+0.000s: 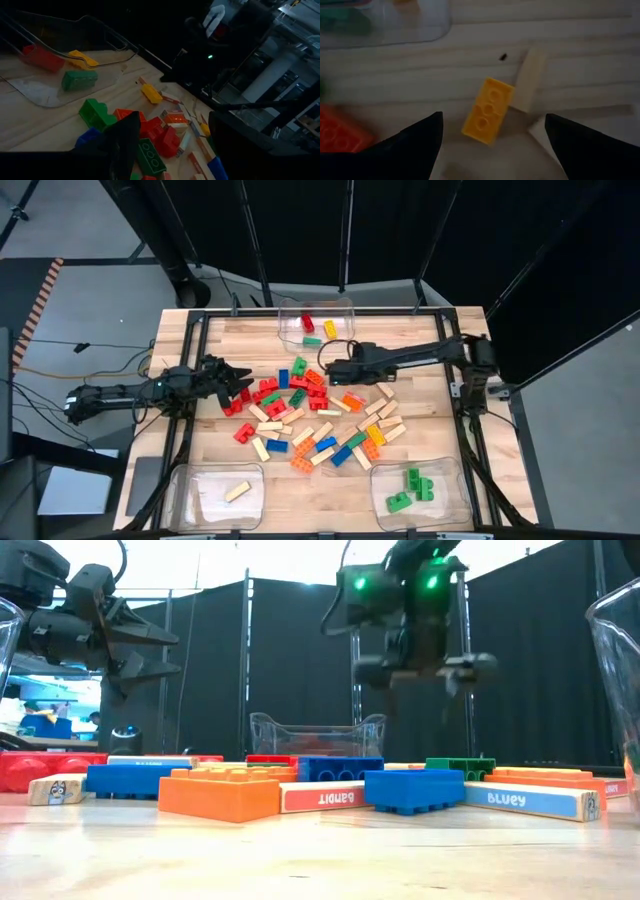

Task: Sort blocks by size
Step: Put the 3-stud yellow game piece into the bottom left transparent bin

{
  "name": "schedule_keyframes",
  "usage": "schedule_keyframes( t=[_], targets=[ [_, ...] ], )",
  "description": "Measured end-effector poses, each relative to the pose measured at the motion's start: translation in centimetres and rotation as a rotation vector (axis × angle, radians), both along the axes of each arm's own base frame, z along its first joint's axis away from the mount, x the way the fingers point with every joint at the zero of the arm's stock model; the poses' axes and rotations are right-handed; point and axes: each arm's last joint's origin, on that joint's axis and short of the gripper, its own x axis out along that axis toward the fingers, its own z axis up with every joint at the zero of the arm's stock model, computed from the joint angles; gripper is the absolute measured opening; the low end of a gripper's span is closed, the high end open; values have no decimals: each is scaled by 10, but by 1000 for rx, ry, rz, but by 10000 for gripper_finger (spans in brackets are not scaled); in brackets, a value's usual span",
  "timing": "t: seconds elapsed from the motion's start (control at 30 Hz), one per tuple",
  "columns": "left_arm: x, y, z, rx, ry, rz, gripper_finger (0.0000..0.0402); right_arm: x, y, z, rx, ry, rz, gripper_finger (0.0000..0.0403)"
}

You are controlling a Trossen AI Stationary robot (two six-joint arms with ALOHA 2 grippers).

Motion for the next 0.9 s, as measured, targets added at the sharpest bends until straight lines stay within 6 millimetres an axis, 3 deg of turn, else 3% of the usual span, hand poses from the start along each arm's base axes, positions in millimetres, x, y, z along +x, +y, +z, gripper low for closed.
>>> schedule_keyframes(
  t=[0.27, 0.4, 0.57, 0.7, 0.9],
  targets=[
    [0, 0, 0, 1, 1, 0, 245, 19, -24, -46, 141, -57, -115, 356],
    [0, -1, 0, 0, 5, -25, 245, 21, -27, -54, 172, -70, -179, 337],
    [0, -1, -2, -3, 23, -53, 245, 20, -32, -56, 171, -66, -186, 284],
    [0, -1, -2, -4, 22, -53, 245, 20, -38, -48, 155, -71, -124, 251],
    [0, -1, -2, -3, 22, -53, 245, 14, -29, -6, 136, -67, 201, 251]
  ],
)
